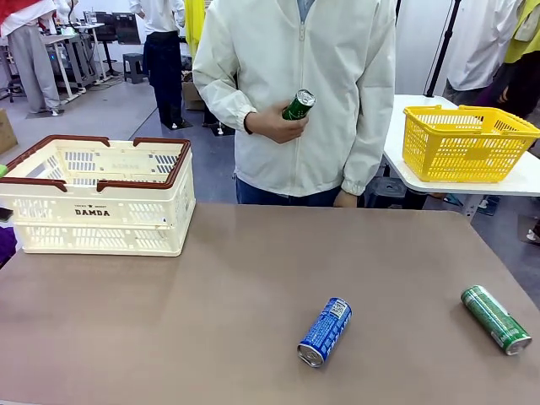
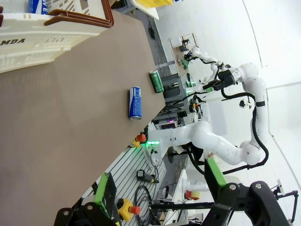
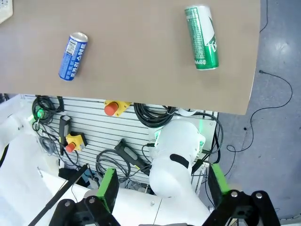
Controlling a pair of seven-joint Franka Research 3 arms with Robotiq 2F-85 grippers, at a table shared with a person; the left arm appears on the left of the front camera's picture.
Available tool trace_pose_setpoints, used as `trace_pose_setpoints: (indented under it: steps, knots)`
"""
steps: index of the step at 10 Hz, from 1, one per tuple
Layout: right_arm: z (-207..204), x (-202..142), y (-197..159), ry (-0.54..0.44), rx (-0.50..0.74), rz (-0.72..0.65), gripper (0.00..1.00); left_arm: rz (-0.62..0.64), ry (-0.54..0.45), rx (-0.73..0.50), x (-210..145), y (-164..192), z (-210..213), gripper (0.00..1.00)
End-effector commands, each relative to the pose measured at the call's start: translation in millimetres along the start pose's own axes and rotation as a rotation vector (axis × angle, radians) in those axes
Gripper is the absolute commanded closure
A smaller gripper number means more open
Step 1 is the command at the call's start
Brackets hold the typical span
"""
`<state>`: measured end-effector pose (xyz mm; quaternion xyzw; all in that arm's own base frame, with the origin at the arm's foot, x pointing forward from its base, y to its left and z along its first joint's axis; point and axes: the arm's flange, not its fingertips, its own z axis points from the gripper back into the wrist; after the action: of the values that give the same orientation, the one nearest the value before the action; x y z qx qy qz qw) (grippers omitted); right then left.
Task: Place the drinks into the Shopping basket.
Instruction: Pick up one drink and place it into the Shopping basket.
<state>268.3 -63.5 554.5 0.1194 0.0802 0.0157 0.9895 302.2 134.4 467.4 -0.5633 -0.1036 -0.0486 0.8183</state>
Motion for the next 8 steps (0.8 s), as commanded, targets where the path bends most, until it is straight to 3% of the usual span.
trace_pose_setpoints:
  steps: [1, 4, 8]
  knots:
    - [-16, 11, 3, -0.026, -0.047, 0.011, 0.0, 0.008, -0.01, -0.019, 1, -3, -1, 0.0]
    - [-95, 62, -13, -0.068, -0.119, 0.022, 0.0, 0.008, -0.01, -0.019, 1, -3, -1, 0.0]
    - [-181, 119, -39, -0.045, -0.199, 0.019, 0.0, 0.008, -0.01, -0.019, 1, -3, -1, 0.0]
